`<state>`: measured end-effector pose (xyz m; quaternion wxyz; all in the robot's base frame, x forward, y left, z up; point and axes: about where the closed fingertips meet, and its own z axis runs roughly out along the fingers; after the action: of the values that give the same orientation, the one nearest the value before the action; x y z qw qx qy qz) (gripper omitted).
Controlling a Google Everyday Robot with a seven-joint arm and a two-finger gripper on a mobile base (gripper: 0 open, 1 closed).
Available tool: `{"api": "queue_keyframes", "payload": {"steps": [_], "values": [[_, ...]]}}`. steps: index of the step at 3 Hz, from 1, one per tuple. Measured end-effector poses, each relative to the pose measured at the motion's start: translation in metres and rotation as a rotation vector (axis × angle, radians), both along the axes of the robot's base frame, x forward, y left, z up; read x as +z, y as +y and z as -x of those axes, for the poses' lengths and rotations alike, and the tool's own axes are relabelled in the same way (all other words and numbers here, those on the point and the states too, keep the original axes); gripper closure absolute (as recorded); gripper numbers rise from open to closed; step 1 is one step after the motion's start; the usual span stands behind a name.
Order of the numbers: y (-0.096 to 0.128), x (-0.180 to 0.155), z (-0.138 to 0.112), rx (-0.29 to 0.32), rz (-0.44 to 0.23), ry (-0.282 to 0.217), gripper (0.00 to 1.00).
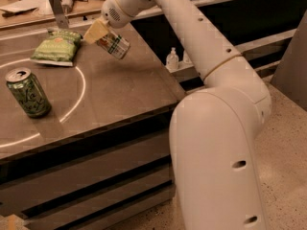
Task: Place 7up can upright
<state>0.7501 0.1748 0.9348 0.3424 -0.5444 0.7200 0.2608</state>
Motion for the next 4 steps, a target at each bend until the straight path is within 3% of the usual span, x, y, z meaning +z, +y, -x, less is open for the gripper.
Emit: {"api": "queue_keyframes", "payload": {"steps": [2,3,4], "values": [[-0.022,0.027,0.009,0.073,-0.433,0.001,1.0],[-0.032,0.032,0.013,0.108,-0.56,-0.02,1.0],[-0.038,0.035,0.016,0.122,-0.616,-0.043,1.0]]}}
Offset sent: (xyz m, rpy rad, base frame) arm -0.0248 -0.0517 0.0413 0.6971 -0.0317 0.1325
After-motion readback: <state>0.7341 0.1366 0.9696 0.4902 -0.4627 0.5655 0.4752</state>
